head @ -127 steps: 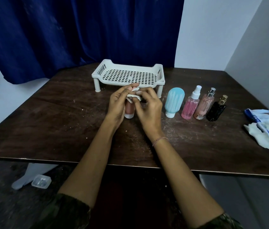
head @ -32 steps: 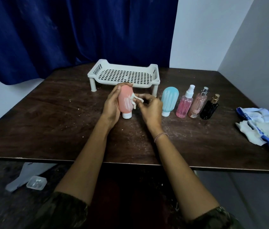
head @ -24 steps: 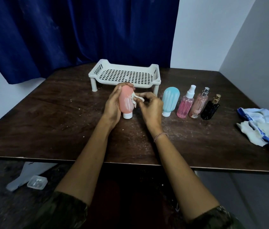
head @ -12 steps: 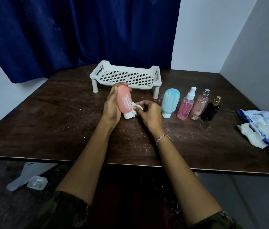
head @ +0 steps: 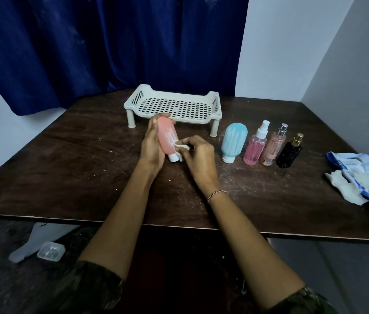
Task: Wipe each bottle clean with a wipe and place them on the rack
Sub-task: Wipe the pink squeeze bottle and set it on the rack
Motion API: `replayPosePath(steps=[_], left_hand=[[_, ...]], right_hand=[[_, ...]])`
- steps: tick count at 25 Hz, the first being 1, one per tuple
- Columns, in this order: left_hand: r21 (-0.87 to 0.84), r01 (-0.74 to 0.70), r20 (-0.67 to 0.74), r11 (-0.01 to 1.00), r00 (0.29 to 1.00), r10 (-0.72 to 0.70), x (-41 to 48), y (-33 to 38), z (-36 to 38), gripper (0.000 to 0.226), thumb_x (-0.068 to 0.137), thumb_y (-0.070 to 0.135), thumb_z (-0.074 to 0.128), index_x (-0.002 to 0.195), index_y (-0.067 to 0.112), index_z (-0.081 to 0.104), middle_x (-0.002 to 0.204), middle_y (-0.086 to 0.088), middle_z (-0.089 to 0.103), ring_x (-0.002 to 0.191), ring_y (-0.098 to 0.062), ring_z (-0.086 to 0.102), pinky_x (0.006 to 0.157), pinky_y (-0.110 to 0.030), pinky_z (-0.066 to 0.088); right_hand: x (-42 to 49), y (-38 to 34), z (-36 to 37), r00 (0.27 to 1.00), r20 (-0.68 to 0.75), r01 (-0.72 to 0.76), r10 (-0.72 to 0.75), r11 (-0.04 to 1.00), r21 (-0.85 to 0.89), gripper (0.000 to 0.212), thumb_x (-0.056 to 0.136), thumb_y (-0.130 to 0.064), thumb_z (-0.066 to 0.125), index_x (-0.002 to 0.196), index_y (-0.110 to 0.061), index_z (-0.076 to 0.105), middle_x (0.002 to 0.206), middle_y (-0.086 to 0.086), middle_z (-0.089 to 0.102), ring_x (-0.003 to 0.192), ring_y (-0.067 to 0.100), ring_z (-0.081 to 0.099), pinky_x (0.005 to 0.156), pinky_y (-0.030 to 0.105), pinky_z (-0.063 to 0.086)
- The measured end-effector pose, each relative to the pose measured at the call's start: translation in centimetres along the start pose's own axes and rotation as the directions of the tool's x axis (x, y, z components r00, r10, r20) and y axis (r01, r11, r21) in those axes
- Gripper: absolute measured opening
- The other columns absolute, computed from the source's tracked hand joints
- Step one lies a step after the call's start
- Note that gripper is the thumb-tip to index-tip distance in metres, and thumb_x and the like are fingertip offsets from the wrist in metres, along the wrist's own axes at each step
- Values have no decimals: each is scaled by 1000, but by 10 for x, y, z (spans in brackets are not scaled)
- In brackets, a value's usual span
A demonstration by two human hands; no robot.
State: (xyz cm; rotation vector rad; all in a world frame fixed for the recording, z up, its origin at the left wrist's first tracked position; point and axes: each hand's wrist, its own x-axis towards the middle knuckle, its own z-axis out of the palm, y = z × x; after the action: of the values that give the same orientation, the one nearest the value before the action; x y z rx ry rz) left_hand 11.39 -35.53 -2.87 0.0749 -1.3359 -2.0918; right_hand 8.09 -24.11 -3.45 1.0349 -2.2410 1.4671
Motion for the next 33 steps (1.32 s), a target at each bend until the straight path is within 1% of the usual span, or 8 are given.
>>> replayPosePath(steps=[4, 6, 8, 12, 14, 21, 25, 33], left_hand=[[11, 9, -12, 1000, 1000, -9, 1, 1, -1, 33, 103, 26, 22, 99, 19, 54, 95, -5, 59, 86, -13, 56, 74, -23, 47], [3, 12, -18, 1000, 1000, -12, 1, 1, 0, 32, 102, 26, 23, 98, 19, 54, 95, -5, 59, 87, -12, 56, 74, -23, 48], [-10, 23, -15, 1000, 1000, -24, 0, 1, 1, 32, 102, 25, 23, 97, 20, 54, 93, -3, 59, 86, -11, 56, 75, -23, 48], [-20, 21, 18, 1000, 1000, -20, -2, 3, 4, 33, 103, 23, 20, 98, 20, 53, 95, -2, 57, 86, -10, 54, 75, -20, 47], [-13, 8, 30, 1000, 1000, -7, -3, 2, 4, 32, 103, 22, 21, 99, 19, 52, 94, -3, 56, 86, -9, 54, 75, -20, 47], [25, 16, 71, 1000, 997, -17, 0, 1, 1, 31, 102, 25, 23, 101, 18, 53, 96, -6, 56, 82, -11, 53, 71, -21, 47], [37, 12, 76, 999, 997, -15, -2, 1, 3, 32, 102, 25, 23, 99, 16, 54, 93, -5, 57, 79, -11, 55, 70, -21, 48], [70, -3, 63, 998, 998, -2, -4, 3, 6, 33, 103, 24, 21, 99, 17, 52, 91, -4, 57, 79, -9, 55, 70, -19, 50]], right_hand=[[-3, -4, 4, 979, 88, 191, -185, 979, -67, 16, 77, 4, 66, 92, -2, 70, 88, 11, 62, 77, 17, 61, 75, 18, 47], [-3, -4, 6, 974, 88, 219, -211, 971, -96, 16, 78, 4, 65, 93, -1, 70, 89, 11, 61, 78, 19, 62, 76, 21, 48], [-1, -3, 4, 985, 38, 169, -166, 982, -89, 18, 78, 5, 64, 93, -1, 70, 90, 10, 62, 79, 19, 62, 77, 23, 49], [1, -4, 1, 998, -54, 17, -18, 1000, -25, 20, 77, 10, 62, 90, -1, 71, 90, 11, 65, 79, 17, 63, 77, 14, 47], [2, -3, 0, 998, -60, -14, 12, 999, -42, 19, 77, 11, 61, 88, -1, 71, 89, 10, 64, 79, 19, 63, 76, 18, 48], [-6, -12, 6, 957, 130, 282, -258, 933, -225, 9, 79, -1, 64, 86, 3, 65, 86, 14, 58, 77, 27, 59, 69, 35, 49], [-3, -10, 6, 979, 24, 203, -202, 956, -211, 6, 77, 3, 61, 82, 3, 63, 87, 13, 58, 76, 26, 60, 70, 37, 51], [4, -4, 1, 994, -104, -37, 29, 997, -75, 17, 79, 6, 61, 91, -3, 69, 93, 11, 65, 81, 20, 62, 79, 24, 47]])
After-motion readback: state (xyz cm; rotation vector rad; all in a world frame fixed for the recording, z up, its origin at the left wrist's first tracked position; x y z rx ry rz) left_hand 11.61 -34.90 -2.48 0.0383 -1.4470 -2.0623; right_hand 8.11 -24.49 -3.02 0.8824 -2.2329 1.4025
